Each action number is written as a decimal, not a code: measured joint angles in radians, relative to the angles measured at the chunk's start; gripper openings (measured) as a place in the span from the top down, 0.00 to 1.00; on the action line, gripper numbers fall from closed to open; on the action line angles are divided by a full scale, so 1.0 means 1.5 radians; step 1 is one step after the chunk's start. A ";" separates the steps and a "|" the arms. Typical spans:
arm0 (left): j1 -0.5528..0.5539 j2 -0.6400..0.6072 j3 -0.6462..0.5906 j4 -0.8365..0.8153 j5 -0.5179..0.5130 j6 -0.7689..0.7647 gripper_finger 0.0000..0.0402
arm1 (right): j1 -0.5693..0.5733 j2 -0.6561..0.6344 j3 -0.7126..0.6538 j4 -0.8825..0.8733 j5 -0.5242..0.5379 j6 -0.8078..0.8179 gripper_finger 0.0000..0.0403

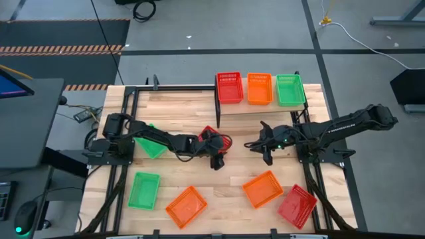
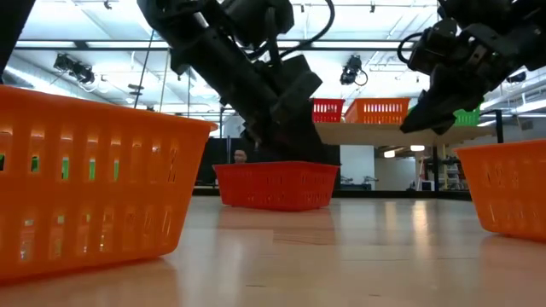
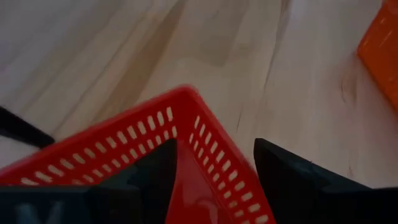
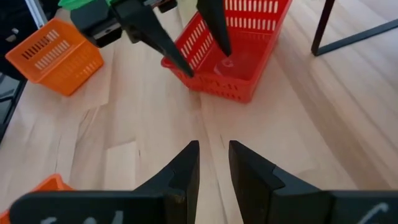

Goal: Stack baskets on shelf by color
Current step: Stack the top red bin on top of the red bin on the shelf

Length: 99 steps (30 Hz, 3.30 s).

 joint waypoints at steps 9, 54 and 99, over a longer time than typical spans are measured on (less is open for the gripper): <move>-0.009 0.025 0.000 0.000 -0.003 -0.013 0.46 | 0.018 0.000 0.000 -0.005 0.002 0.018 0.77; -0.102 -0.028 0.330 -0.390 -0.068 0.242 0.99 | 0.174 0.001 0.000 -0.020 0.065 0.067 0.78; 0.246 -0.014 0.407 -0.279 0.115 0.568 0.98 | 0.181 0.000 0.000 -0.012 0.050 0.030 0.78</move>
